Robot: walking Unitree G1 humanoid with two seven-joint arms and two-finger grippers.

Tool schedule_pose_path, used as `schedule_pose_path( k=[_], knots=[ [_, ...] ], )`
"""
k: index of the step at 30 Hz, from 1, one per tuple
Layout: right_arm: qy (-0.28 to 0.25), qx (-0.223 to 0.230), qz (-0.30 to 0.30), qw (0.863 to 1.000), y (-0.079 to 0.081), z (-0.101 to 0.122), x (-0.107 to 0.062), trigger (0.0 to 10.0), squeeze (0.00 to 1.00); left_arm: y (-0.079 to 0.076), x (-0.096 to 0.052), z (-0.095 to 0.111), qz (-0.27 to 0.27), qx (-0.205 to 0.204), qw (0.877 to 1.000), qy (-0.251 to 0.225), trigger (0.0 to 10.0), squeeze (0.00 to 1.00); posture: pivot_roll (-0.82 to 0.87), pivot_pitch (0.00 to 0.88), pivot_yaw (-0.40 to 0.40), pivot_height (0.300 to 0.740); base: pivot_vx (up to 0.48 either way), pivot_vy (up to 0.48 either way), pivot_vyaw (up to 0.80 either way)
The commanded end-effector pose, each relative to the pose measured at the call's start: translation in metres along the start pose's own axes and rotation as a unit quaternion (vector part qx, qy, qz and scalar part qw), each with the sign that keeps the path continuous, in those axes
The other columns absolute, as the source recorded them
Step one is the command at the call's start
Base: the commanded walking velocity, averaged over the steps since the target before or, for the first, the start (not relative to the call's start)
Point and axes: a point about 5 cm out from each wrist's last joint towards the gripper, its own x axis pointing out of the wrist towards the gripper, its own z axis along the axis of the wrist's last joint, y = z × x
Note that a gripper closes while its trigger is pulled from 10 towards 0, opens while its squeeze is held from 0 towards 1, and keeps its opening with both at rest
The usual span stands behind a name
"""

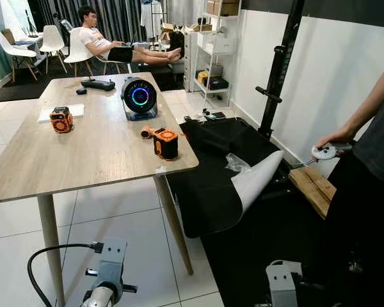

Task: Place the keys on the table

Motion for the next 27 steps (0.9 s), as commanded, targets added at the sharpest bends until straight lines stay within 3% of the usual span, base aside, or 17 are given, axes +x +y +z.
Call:
schedule_pose_path(
  k=[1,7,11,27],
  knots=[
    [0.007,0.002,0.007,1.0,0.0036,-0.003,-0.0008,10.0,0.0,-0.0057,-0.0007,-0.0026,0.0,-0.005,1.0,0.006,10.0,0.0,0.01,0.0,-0.014,0.74,0.0,0.0,0.0],
    [0.014,-0.006,0.016,1.0,0.0066,-0.0043,-0.001,10.0,0.0,-0.0106,-0.0017,-0.0059,-0.006,0.003,1.0,0.014,10.0,0.0,0.01,0.0,-0.016,0.74,0.0,0.0,0.0],
    [0.013,-0.003,0.03,0.999,0.0083,-0.0052,-0.0017,10.0,0.0,-0.0107,-0.0027,-0.0078,-0.009,-0.013,1.0,0.016,10.0,0.0,0.02,0.0,-0.019,0.74,0.0,0.0,0.0],
    [0.015,-0.01,0.012,1.0,0.0036,-0.005,-0.0011,10.0,0.0,-0.0098,-0.0025,-0.0066,-0.002,-0.006,1.0,0.013,10.0,0.0,0.01,0.0,-0.023,0.74,0.0,0.0,0.0]
  ],
)
